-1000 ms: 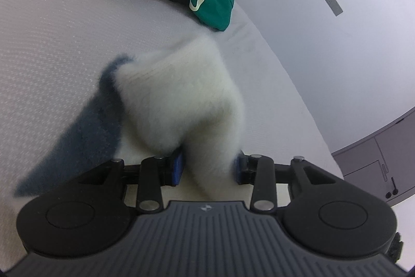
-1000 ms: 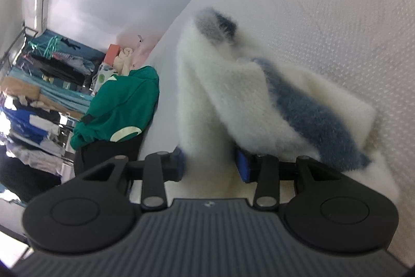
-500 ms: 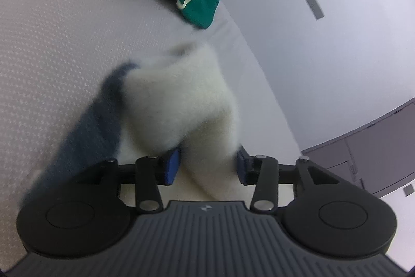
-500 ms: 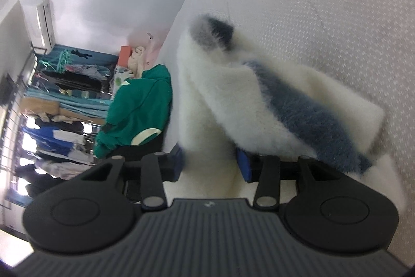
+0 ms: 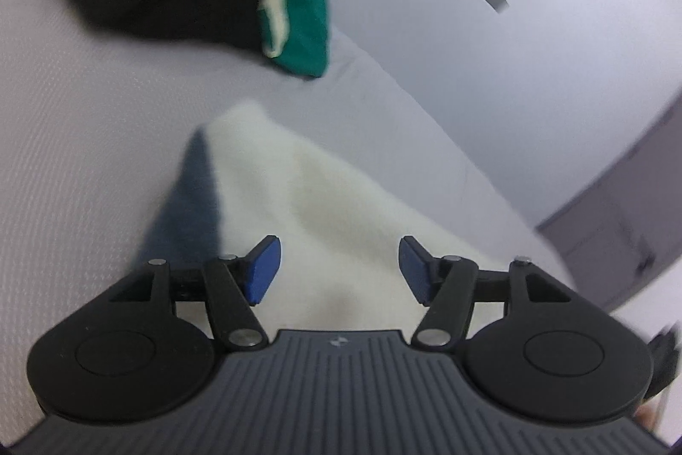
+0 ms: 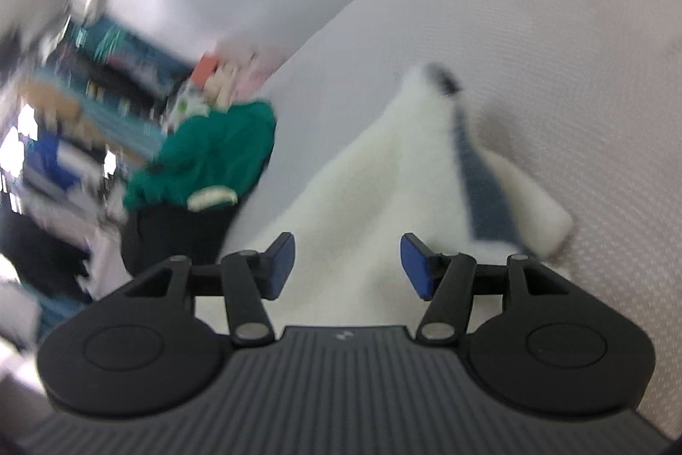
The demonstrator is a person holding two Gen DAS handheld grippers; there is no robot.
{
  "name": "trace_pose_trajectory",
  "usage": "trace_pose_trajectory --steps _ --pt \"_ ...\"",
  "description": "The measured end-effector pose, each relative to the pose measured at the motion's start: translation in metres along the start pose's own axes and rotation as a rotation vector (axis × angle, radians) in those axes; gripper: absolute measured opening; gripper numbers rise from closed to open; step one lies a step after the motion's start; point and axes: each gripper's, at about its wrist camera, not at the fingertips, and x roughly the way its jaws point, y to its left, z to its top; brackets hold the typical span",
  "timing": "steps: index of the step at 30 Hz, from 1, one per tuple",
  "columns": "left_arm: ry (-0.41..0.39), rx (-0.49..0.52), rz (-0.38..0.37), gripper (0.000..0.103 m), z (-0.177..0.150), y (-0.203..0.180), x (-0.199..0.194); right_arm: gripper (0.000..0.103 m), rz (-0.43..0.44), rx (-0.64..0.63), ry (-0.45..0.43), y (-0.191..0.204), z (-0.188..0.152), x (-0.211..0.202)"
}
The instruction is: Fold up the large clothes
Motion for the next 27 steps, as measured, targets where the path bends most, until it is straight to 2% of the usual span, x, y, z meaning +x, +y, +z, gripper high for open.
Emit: trace_pose_trajectory --steps 4,7,10,16,27 --pt "-0.002 0.163 0.031 0.067 -0.01 -0.027 0.013 0.058 -0.025 -0.2 0.036 0.031 -0.013 0.019" --pt "0.012 0.22 0.058 0.067 -0.015 -0.035 0.029 0.058 -0.087 -0.354 0.033 0.05 -0.024 0.032" --pt "0.02 0.277 0.117 0.067 -0.019 -0.039 0.047 0.058 -0.128 -0.439 0.029 0.058 -0.028 0.044" --pt "0.033 0.29 0.149 0.067 -0.02 -0.031 0.07 0.057 -0.183 -0.503 0.02 0.055 -0.025 0.068" --pt "0.065 0.273 0.161 0.069 -0.014 -0.023 0.087 0.057 -0.208 -0.539 0.013 0.048 -0.028 0.085"
